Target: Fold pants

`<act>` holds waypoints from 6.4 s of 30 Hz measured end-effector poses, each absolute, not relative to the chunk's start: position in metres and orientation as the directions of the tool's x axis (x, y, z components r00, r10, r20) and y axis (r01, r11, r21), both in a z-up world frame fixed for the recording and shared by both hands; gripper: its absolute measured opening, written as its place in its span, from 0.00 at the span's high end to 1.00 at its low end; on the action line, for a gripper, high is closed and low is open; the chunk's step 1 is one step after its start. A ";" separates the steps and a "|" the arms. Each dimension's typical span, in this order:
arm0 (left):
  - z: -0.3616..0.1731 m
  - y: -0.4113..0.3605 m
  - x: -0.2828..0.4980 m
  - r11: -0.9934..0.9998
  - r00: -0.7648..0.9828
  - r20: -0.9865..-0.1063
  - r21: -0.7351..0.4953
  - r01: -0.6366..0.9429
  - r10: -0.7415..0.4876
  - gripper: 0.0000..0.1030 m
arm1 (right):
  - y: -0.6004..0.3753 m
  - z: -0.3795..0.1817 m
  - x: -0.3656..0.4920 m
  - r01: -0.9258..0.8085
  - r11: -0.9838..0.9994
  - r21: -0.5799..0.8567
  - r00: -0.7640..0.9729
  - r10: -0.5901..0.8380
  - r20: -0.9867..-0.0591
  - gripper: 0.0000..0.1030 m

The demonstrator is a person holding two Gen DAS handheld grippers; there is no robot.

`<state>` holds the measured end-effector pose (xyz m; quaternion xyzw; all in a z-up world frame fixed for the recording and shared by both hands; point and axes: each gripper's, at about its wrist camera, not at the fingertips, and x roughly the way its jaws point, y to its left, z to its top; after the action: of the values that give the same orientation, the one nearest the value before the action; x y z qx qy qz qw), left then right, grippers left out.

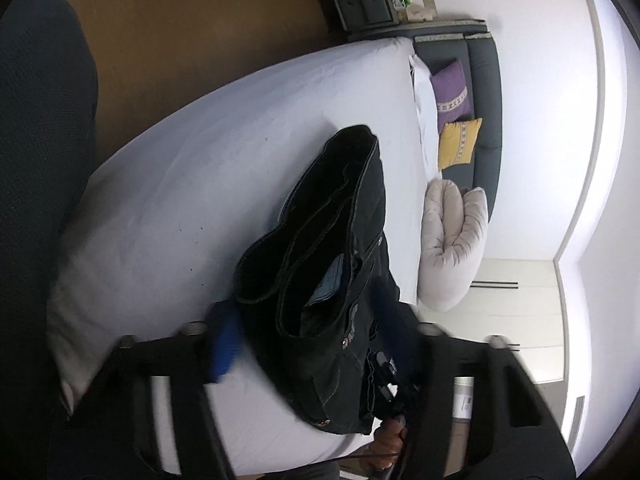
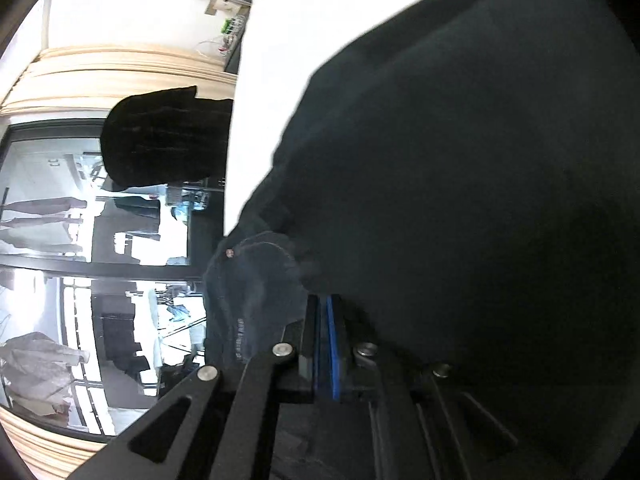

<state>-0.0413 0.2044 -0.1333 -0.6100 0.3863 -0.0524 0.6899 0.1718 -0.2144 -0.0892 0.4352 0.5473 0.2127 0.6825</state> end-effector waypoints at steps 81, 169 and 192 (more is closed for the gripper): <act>-0.059 -0.317 0.047 0.680 0.360 -0.814 -0.056 0.731 -0.455 0.86 | -0.384 -0.068 0.160 0.171 0.631 0.757 0.379 0.667 -0.641 0.83; -0.073 -0.115 0.134 0.874 0.244 -0.877 -0.308 0.375 -0.414 0.56 | -0.348 -0.039 0.114 0.144 0.879 0.454 0.382 0.374 -0.845 0.77; 0.013 -0.011 0.174 0.869 0.410 -0.775 -0.357 0.344 -0.481 0.79 | -0.268 0.066 0.157 -0.025 0.898 0.438 0.511 0.388 -0.767 0.81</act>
<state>0.1742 -0.0112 0.0129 -0.0707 0.4843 -0.2463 0.8365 0.1574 -0.2685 0.0661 0.1896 0.4791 0.1219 0.8483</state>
